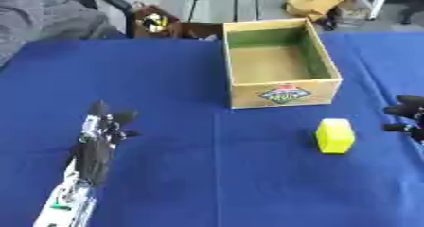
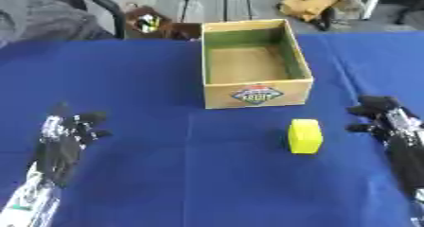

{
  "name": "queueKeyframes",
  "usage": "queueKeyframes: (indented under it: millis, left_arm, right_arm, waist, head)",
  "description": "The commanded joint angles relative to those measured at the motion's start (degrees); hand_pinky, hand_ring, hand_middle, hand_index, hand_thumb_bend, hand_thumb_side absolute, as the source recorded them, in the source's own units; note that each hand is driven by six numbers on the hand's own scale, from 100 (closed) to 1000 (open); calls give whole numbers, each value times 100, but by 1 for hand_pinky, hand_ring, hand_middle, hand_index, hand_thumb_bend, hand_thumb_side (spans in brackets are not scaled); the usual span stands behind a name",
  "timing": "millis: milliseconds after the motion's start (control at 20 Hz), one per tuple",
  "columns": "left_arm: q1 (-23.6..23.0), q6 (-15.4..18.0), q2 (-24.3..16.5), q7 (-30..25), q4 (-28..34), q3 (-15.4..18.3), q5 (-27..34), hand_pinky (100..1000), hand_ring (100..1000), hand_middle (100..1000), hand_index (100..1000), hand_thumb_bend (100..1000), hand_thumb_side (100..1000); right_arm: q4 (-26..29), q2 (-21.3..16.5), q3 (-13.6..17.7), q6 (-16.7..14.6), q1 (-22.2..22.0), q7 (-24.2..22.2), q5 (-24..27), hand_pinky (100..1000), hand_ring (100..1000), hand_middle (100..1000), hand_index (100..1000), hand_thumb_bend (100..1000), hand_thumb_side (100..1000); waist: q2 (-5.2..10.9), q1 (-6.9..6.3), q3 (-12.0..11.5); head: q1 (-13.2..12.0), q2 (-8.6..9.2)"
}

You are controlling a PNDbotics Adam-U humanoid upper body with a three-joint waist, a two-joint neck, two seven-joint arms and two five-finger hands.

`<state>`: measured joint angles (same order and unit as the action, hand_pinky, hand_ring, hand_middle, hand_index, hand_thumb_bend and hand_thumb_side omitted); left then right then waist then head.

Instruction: Pick up objects on the table and place them in the box.

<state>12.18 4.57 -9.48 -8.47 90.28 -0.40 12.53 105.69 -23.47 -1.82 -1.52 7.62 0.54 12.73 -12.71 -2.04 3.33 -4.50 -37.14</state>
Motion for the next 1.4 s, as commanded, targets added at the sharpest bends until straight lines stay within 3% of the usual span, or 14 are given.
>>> queueKeyframes:
  millis: [50,350,700,900,1400]
  left_arm:
    - [66,12,-48,-8,88,53,-10,731,886,712,658,357,1000]
    - [58,9,-70,-16,84,45,-17,731,887,712,658,356,1000]
    - [47,9,-96,-27,77,36,-21,731,887,712,658,356,1000]
    - [38,7,-102,-40,71,23,-26,731,887,712,658,355,1000]
    - [17,3,-113,-82,59,-22,-27,731,886,712,658,354,1000]
  right_arm:
    - [144,-218,20,-5,77,-10,-38,662,794,614,784,100,833]
    - [147,-773,37,4,228,-198,-252,671,810,641,804,115,739]
    - [63,-1653,-7,-98,554,-734,-854,729,880,755,876,320,589]
    - [-89,-2217,-150,-255,818,-1112,-1233,764,902,796,893,394,537]
    - [-915,-2720,-648,-711,1705,-2042,-2163,847,948,866,914,559,491]
  waist:
    - [94,16,-7]
    - [116,46,-38]
    - [140,73,-71]
    - [153,76,-107]
    - [178,89,-201]
  head:
    - [-13,49]
    - [-5,41]
    - [-2,67]
    - [29,57]
    - [191,70]
